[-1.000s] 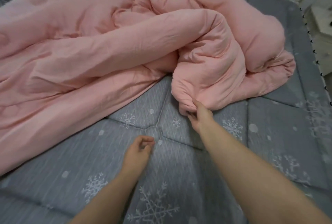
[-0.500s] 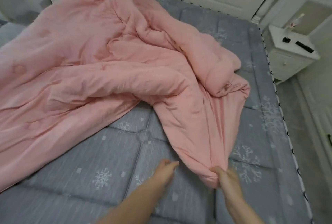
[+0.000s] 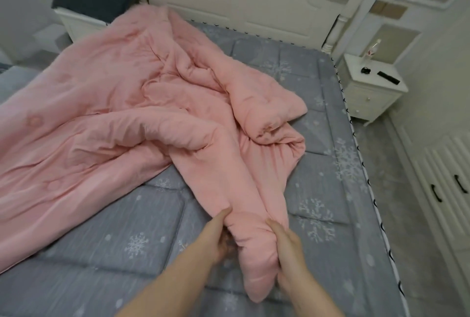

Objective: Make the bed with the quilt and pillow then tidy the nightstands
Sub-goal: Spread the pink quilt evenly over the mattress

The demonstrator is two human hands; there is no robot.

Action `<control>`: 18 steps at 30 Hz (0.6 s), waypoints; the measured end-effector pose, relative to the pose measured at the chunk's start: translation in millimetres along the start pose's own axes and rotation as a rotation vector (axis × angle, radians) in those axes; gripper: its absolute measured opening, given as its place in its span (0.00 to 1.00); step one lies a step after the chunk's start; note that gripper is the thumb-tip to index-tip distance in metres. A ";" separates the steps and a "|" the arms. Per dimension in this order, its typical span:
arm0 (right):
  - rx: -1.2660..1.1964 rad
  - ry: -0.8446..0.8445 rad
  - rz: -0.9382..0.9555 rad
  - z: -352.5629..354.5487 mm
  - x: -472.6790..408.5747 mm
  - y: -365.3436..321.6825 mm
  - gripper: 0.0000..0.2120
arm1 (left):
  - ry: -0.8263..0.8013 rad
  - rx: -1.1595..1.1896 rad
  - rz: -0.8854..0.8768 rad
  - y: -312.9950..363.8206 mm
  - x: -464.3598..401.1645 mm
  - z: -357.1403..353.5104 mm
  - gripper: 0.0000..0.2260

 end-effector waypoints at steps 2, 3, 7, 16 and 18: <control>-0.095 -0.005 -0.015 17.1 1.8 -0.6 0.14 | 0.050 0.062 -0.043 -12.7 10.7 -12.7 0.18; -0.131 -0.011 -0.023 28.9 3.4 -0.6 0.19 | 0.063 0.075 -0.070 -22.7 17.9 -20.4 0.16; -0.173 -0.193 -0.139 73.9 20.3 5.6 0.24 | 0.106 0.101 -0.181 -59.4 51.4 -50.4 0.08; 0.160 -0.485 -0.286 179.4 81.9 31.8 0.17 | 0.303 0.246 -0.235 -154.1 131.1 -101.6 0.18; 0.283 -0.487 -0.312 195.3 89.7 54.2 0.18 | 0.328 0.263 -0.275 -165.6 159.9 -122.9 0.13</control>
Point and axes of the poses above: each hand's wrist, its own x-axis away from the middle knuckle, its own z-axis out of the back of the hand, y = z × x, the point moved 1 cm from there along -x, towards the middle knuckle, and after that the axes turned 8 degrees about -z, right-handed, at the moved point
